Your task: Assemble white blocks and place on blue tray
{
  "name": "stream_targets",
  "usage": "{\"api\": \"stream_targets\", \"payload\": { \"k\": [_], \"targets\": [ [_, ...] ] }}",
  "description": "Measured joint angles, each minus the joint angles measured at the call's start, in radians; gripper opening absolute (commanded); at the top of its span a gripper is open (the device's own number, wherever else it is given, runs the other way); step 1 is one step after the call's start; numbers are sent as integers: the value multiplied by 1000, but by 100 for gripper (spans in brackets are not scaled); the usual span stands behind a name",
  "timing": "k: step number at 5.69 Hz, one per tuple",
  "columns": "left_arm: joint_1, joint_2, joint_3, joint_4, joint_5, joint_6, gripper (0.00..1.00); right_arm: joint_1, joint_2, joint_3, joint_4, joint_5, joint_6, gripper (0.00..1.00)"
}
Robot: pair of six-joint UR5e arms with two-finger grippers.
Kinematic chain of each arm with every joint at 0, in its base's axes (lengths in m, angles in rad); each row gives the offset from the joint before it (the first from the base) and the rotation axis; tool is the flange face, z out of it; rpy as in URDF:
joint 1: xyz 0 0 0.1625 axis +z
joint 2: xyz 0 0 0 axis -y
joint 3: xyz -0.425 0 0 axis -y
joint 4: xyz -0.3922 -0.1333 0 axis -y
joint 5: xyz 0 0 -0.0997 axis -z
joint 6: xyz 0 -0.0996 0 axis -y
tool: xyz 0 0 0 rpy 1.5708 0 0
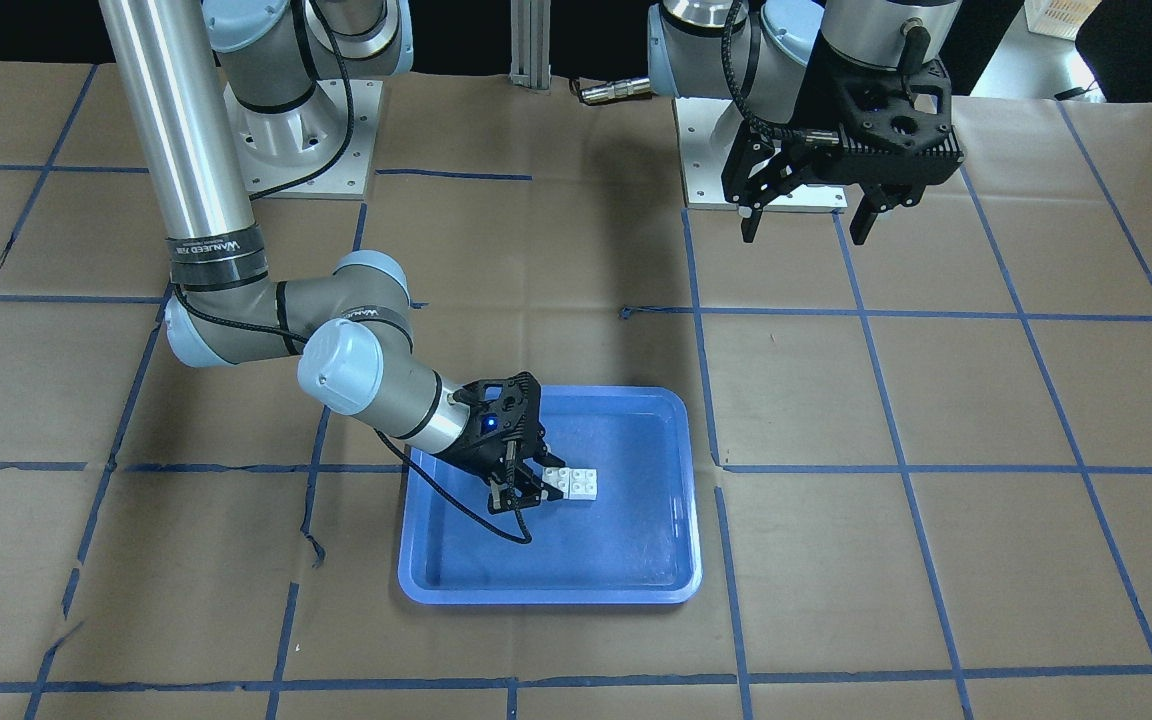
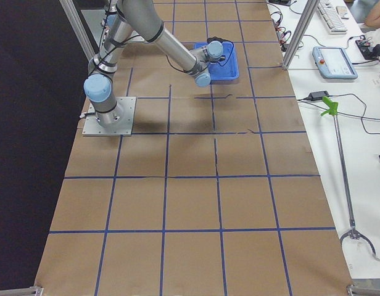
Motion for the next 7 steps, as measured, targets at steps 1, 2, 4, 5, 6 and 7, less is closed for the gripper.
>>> {"api": "stream_targets", "payload": {
  "k": [1,2,4,5,6,7],
  "targets": [
    [0,0,0,1,0,0,99,0,1,0,1,1,1,21],
    [0,0,0,1,0,0,99,0,3,0,1,1,1,22],
    [0,0,-1,2,0,0,99,0,4,-2,0,1,1,23],
    [0,0,-1,2,0,0,99,0,5,-3,0,1,1,24],
    [0,0,-1,3,0,0,99,0,6,-3,-1,0,1,31],
    [0,0,-1,3,0,0,99,0,5,-4,-1,0,7,40]
  ]
}}
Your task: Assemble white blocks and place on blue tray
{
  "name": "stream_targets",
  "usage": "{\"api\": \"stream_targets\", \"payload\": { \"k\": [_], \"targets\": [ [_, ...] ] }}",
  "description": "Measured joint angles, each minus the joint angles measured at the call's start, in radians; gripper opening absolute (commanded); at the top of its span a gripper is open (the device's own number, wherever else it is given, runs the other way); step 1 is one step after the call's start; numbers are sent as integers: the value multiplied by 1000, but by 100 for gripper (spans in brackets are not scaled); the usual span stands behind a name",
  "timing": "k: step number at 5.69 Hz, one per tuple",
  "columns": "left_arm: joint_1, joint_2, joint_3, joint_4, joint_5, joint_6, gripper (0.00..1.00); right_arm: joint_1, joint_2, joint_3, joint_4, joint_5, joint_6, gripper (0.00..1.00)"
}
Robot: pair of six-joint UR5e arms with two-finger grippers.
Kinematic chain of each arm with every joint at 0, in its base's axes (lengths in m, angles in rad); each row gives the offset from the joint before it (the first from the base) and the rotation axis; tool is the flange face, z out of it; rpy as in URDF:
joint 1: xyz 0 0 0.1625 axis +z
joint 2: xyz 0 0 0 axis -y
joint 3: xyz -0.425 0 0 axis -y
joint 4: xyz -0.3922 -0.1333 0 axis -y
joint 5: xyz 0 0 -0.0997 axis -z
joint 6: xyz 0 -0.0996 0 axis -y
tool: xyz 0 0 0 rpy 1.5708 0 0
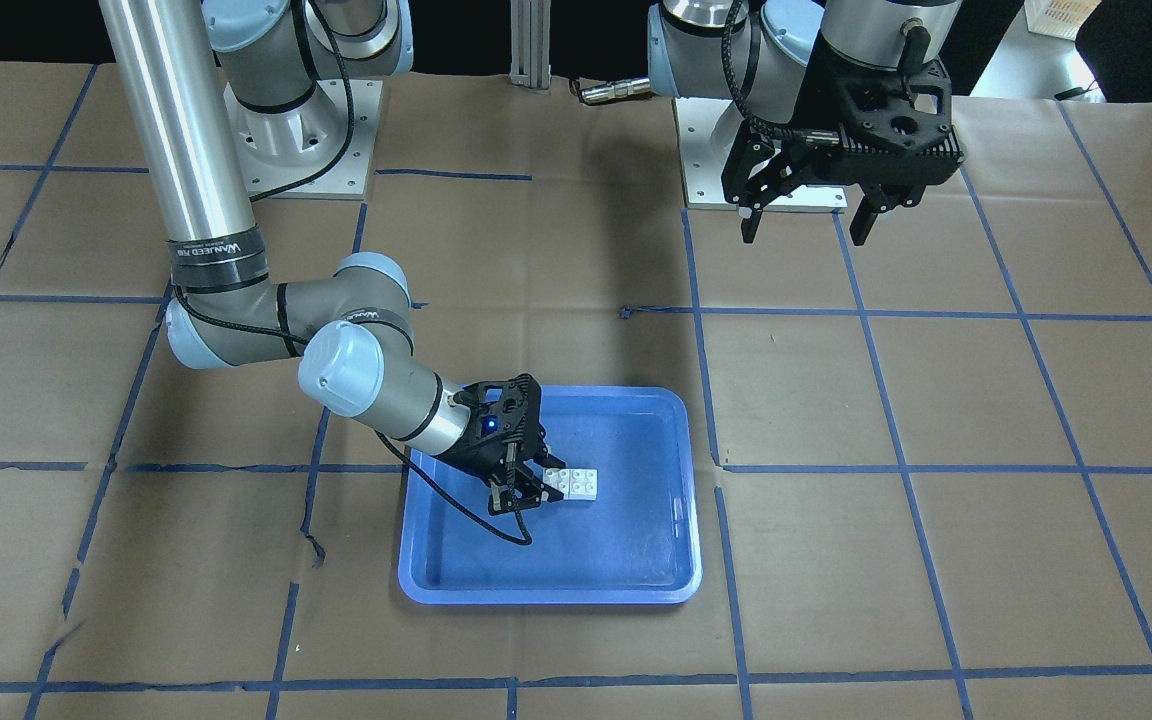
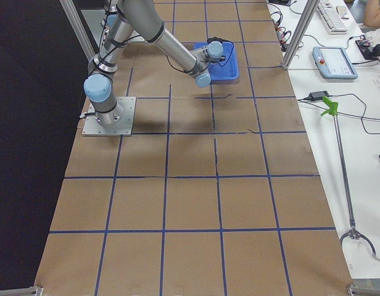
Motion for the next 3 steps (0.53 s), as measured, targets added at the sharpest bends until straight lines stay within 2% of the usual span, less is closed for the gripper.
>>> {"api": "stream_targets", "payload": {
  "k": [1,3],
  "targets": [
    [0,0,0,0,0,0,99,0,0,-1,0,1,10,46],
    [0,0,-1,0,0,0,99,1,1,-1,0,1,18,48]
  ]
}}
